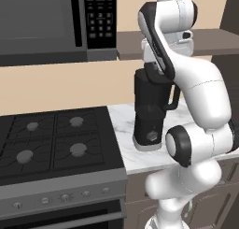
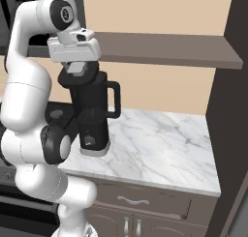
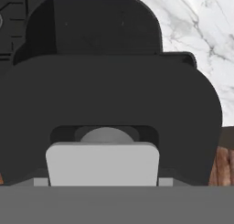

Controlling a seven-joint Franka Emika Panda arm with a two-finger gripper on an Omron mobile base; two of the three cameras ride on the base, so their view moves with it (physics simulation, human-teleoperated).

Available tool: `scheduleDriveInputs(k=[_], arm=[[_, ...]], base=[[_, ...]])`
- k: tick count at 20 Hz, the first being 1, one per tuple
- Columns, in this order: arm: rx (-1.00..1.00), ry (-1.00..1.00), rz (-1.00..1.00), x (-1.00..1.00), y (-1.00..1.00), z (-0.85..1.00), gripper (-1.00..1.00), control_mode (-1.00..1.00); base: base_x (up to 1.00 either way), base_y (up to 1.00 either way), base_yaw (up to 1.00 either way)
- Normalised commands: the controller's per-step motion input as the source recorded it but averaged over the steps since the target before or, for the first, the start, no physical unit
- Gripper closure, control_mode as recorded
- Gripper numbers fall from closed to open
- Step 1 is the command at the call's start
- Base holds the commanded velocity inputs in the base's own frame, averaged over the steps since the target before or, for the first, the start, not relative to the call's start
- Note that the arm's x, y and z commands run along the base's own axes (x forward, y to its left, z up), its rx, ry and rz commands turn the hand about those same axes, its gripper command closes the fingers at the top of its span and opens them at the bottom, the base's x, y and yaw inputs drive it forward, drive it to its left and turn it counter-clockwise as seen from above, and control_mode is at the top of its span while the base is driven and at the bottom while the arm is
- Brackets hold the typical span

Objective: Close the lid blender by securely placing the lid on top.

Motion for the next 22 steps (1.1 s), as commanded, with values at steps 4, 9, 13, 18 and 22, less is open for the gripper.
scheduleDriveInputs(k=[4, 9, 13, 18, 22], arm=[[0.0, -0.06, 0.0, 0.33, -0.03, -0.1, 1.0, -1.0], [0.0, -0.03, 0.0, 0.6, 0.0, -0.16, 1.0, -1.0], [0.0, 0.03, 0.0, 0.57, 0.0, -0.17, 1.0, -1.0], [0.0, 0.0, 0.0, 0.4, 0.0, -0.14, 1.0, -1.0], [0.0, -0.04, 0.0, 0.13, 0.0, -0.14, 1.0, -1.0]], base=[[0.0, 0.0, 0.0], [0.0, 0.0, 0.0], [0.0, 0.0, 0.0], [0.0, 0.0, 0.0], [0.0, 0.0, 0.0]])
